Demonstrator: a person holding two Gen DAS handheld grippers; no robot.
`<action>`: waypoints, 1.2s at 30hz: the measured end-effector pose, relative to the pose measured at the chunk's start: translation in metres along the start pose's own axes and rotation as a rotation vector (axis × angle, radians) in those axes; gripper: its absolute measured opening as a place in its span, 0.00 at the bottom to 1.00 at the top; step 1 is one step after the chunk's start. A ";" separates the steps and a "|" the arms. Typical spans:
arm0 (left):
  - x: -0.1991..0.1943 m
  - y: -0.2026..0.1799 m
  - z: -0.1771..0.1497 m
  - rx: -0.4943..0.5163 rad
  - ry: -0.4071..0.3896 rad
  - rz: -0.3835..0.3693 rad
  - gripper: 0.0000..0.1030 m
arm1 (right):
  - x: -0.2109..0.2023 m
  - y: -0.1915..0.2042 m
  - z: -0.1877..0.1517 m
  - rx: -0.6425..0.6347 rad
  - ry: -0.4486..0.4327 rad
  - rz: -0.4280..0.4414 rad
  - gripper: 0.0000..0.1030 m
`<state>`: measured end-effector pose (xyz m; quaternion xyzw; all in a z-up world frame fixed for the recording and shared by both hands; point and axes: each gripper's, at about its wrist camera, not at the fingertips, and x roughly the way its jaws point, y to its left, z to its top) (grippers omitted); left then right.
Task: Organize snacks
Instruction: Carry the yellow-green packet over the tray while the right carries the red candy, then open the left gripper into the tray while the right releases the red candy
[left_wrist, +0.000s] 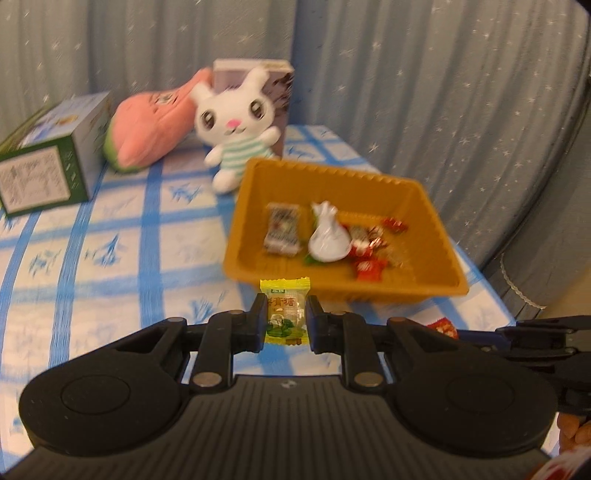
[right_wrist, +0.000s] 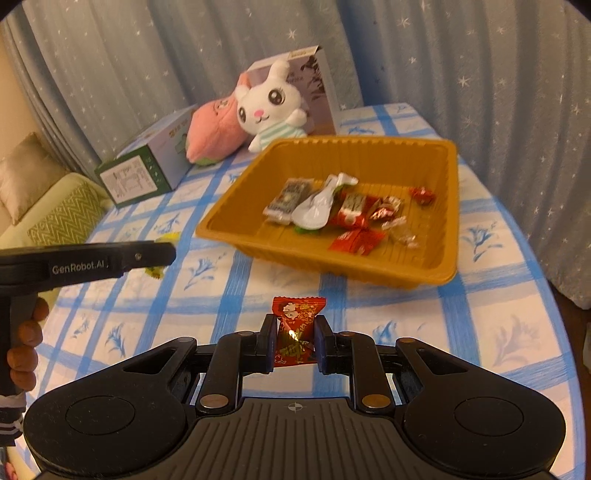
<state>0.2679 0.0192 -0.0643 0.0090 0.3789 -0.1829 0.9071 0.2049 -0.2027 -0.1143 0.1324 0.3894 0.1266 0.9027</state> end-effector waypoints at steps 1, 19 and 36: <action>0.002 -0.002 0.005 0.007 -0.006 -0.003 0.18 | -0.001 -0.002 0.003 0.000 -0.006 -0.001 0.20; 0.086 -0.017 0.060 0.050 0.043 0.024 0.19 | -0.008 -0.047 0.051 0.038 -0.098 -0.040 0.20; 0.123 -0.016 0.054 0.053 0.150 0.045 0.19 | 0.008 -0.066 0.069 0.037 -0.087 -0.048 0.20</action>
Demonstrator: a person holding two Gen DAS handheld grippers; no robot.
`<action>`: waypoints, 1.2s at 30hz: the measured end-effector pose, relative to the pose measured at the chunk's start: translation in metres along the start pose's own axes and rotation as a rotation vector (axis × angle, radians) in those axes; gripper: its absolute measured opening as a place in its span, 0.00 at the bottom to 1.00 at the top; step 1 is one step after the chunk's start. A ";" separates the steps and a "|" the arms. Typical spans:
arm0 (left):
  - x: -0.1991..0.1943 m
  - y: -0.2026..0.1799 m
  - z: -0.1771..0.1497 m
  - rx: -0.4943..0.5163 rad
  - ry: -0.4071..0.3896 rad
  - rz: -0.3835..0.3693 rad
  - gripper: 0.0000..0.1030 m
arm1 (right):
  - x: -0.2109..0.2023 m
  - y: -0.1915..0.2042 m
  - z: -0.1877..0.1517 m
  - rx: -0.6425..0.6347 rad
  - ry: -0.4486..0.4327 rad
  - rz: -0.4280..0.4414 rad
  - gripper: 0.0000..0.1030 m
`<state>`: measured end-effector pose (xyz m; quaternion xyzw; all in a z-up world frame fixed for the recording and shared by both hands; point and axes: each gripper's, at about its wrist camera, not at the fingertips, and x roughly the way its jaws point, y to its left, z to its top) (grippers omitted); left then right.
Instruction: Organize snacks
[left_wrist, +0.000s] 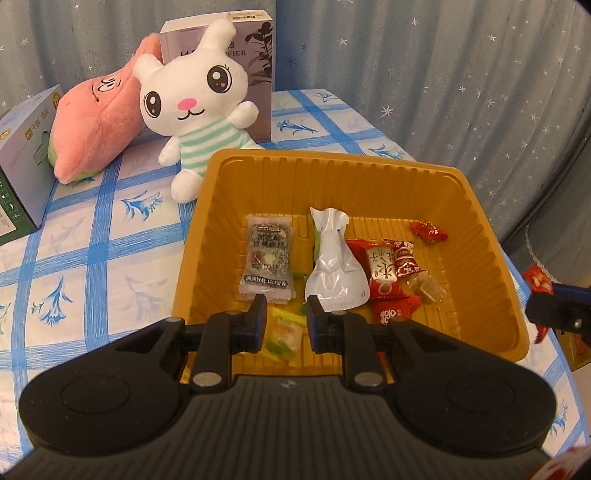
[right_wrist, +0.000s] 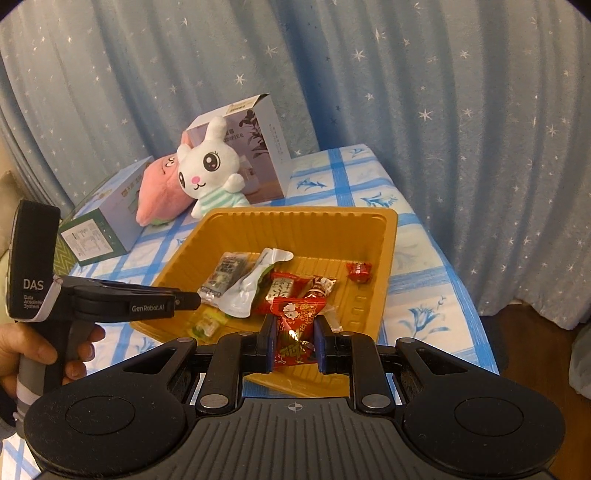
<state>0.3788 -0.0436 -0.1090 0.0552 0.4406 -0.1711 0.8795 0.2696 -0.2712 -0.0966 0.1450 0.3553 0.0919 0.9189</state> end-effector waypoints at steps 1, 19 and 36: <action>-0.001 0.001 0.000 -0.003 -0.001 0.000 0.19 | 0.002 0.000 0.000 -0.002 0.003 0.003 0.20; -0.042 -0.006 -0.016 -0.050 -0.043 0.055 0.36 | 0.045 -0.007 0.010 -0.051 0.049 0.037 0.26; -0.138 -0.042 -0.055 -0.136 -0.109 0.178 0.64 | -0.009 -0.010 -0.008 -0.027 0.055 0.113 0.73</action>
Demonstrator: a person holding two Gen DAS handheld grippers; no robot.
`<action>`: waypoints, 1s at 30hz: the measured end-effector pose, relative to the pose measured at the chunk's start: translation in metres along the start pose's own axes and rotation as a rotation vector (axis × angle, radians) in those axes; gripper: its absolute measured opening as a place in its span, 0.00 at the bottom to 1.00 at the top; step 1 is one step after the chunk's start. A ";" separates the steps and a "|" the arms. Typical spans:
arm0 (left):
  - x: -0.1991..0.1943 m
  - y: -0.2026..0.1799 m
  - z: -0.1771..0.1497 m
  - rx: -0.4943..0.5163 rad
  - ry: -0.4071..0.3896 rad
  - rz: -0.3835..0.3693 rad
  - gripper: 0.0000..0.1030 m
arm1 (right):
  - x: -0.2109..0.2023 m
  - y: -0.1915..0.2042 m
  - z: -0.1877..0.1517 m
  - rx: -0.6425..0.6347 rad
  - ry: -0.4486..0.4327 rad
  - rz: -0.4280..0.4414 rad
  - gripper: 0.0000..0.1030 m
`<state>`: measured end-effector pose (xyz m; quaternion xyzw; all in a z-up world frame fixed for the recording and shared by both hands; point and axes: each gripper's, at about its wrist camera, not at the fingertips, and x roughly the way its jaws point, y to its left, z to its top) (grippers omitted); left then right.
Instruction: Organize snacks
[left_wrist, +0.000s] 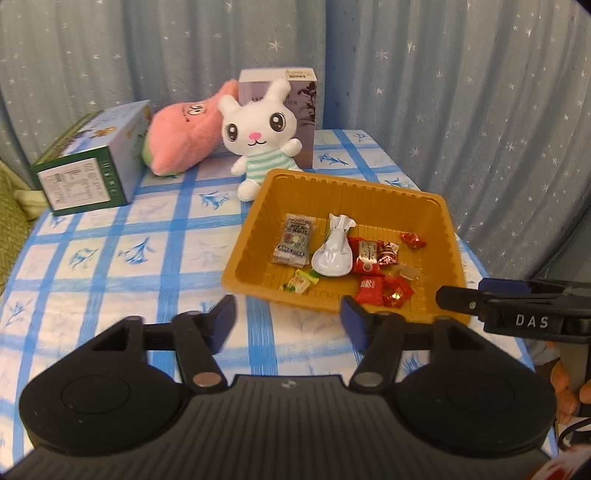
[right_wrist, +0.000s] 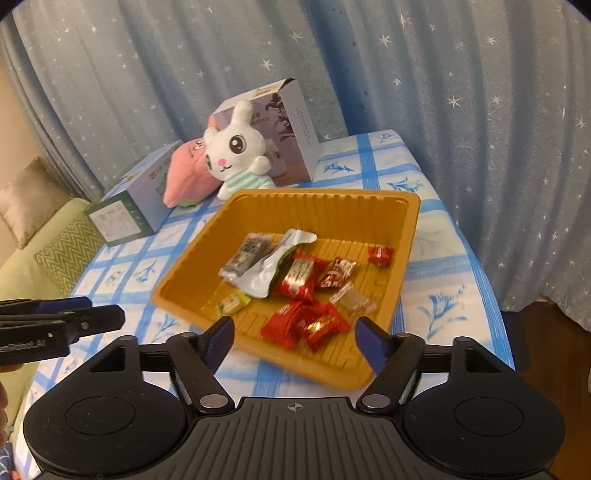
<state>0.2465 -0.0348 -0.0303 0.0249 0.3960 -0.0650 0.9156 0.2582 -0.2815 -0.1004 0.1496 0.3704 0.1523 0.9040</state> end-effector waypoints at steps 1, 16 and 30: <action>-0.008 -0.001 -0.003 -0.003 -0.006 0.010 0.64 | -0.006 0.003 -0.003 -0.002 0.004 -0.001 0.74; -0.098 0.019 -0.065 -0.028 0.026 -0.027 0.64 | -0.089 0.076 -0.063 -0.039 0.050 -0.021 0.75; -0.146 0.057 -0.122 0.014 0.071 -0.102 0.64 | -0.124 0.145 -0.122 -0.025 0.090 -0.075 0.75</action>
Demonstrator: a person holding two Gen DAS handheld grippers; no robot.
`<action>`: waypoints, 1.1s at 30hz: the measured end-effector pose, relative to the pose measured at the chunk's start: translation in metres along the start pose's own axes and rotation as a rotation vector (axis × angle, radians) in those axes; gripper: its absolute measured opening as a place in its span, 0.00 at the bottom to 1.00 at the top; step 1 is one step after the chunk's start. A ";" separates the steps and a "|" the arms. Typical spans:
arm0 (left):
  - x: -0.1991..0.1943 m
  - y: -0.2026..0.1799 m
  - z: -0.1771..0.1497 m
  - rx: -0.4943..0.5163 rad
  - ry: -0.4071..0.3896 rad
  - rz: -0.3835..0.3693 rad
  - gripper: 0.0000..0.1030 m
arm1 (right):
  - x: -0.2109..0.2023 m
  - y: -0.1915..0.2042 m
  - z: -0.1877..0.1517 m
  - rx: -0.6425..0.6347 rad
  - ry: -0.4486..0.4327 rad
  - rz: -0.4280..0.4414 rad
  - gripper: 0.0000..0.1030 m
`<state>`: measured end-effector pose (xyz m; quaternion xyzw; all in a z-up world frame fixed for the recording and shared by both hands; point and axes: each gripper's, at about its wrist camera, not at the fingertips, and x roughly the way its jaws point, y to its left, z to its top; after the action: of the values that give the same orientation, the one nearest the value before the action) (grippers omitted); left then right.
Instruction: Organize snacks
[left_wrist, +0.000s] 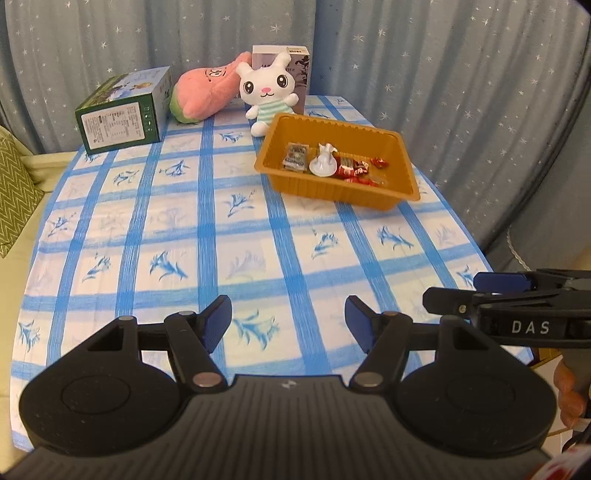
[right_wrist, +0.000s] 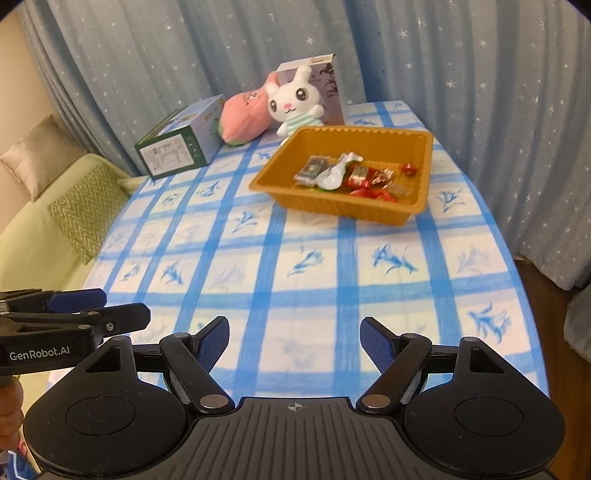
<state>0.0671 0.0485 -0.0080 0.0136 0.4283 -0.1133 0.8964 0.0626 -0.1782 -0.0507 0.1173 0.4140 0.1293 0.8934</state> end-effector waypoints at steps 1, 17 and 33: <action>-0.002 0.003 -0.003 -0.001 0.001 -0.003 0.64 | 0.000 0.005 -0.003 0.000 0.004 0.001 0.75; -0.015 0.023 -0.021 -0.001 0.008 -0.025 0.64 | -0.006 0.035 -0.022 -0.008 0.011 -0.010 0.75; -0.013 0.021 -0.018 0.007 0.006 -0.037 0.64 | -0.008 0.034 -0.019 -0.004 0.001 -0.019 0.75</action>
<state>0.0497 0.0738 -0.0107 0.0091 0.4308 -0.1313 0.8928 0.0384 -0.1468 -0.0462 0.1115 0.4152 0.1216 0.8946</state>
